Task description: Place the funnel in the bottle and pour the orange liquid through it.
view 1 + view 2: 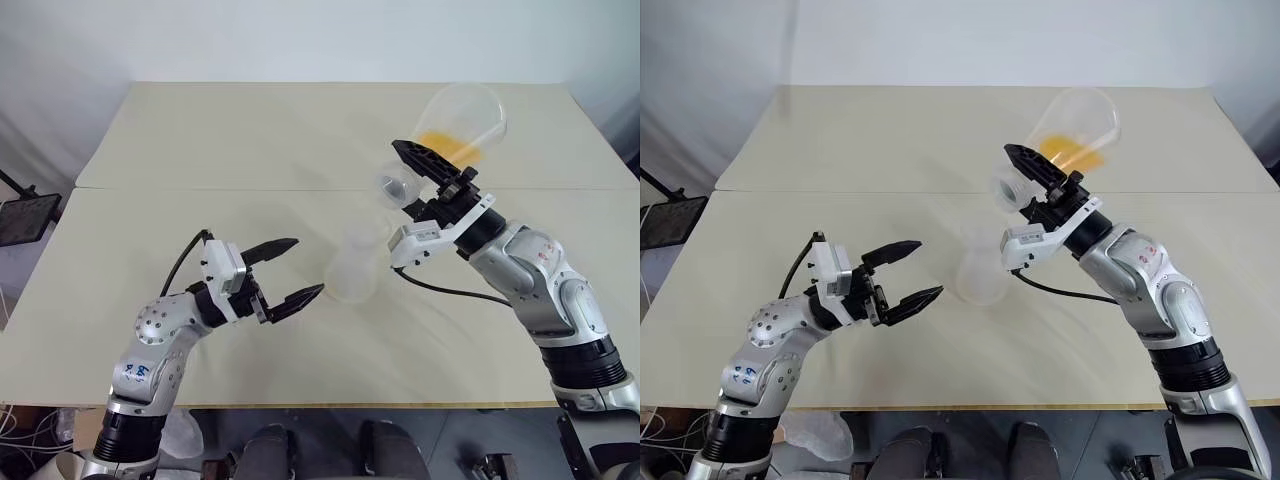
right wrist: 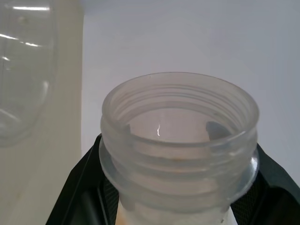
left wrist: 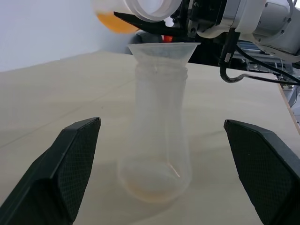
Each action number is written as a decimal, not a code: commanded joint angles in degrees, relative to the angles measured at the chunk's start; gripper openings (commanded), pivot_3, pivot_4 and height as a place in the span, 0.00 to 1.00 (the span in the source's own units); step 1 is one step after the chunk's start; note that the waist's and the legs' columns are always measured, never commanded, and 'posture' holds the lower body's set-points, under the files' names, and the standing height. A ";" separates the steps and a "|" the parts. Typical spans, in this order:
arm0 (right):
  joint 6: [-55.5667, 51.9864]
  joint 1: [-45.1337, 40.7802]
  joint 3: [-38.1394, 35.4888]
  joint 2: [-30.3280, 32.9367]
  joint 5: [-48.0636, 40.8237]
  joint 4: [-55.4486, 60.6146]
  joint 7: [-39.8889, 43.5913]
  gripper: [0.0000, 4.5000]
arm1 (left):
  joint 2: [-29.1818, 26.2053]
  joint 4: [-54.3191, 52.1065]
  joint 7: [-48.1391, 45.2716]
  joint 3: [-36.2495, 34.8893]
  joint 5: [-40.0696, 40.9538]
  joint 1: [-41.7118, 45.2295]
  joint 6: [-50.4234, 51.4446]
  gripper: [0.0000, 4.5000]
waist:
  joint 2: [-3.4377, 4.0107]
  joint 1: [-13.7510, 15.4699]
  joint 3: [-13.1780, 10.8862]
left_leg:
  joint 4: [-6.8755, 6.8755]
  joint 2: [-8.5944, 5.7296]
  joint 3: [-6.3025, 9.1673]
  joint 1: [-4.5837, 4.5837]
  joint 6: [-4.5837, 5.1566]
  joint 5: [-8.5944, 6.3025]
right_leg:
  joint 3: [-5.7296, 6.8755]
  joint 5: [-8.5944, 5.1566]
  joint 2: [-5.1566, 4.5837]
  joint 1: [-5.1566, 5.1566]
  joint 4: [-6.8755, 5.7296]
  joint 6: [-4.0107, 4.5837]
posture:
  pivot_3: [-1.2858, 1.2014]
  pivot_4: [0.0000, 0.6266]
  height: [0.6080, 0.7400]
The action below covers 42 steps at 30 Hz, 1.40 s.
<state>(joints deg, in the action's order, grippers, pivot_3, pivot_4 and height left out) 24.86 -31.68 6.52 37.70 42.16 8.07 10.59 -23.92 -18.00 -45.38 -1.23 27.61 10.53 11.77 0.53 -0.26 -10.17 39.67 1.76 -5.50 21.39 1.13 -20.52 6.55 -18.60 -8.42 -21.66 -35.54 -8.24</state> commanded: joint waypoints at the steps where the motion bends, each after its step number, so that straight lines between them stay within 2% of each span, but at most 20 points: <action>1: 0.63 -1.68 -0.34 -0.07 0.60 1.12 -1.77 0.55 | -0.33 -2.75 0.44 -0.78 0.20 -0.34 -1.13 1.00 | 0.00 -0.03 0.00 | 0.00 0.00 0.00 0.00 0.00 0.00 | 0.00 0.00 0.00 0.00 0.00 0.00 | 0.52 0.24 1.00; 5: 1.02 -1.71 -0.14 -0.01 3.53 1.52 -3.46 0.55 | -0.16 -2.90 0.74 -0.68 0.17 -0.44 -1.26 1.00 | 0.00 -0.03 0.00 | 0.00 0.01 -0.01 0.00 0.00 0.00 | 0.00 0.00 0.00 0.00 0.00 0.00 | 0.52 0.24 1.00; 42: 1.14 -2.71 0.52 0.56 8.57 0.14 -7.93 0.55 | 0.53 -4.06 1.48 -0.48 0.73 -2.27 -2.48 1.00 | 0.00 -0.07 0.00 | 0.00 0.02 0.00 0.00 0.00 0.00 | 0.00 0.00 0.00 0.00 0.00 0.00 | 0.52 0.24 1.00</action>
<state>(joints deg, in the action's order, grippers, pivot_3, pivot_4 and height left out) 26.04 -32.75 8.52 37.48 50.86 6.62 4.21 -23.36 -19.90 -43.84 -1.25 27.77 8.45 10.39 0.53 -0.32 -10.17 39.67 1.77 -5.50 21.38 1.12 -20.52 6.55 -18.60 -8.42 -21.66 -35.54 -8.23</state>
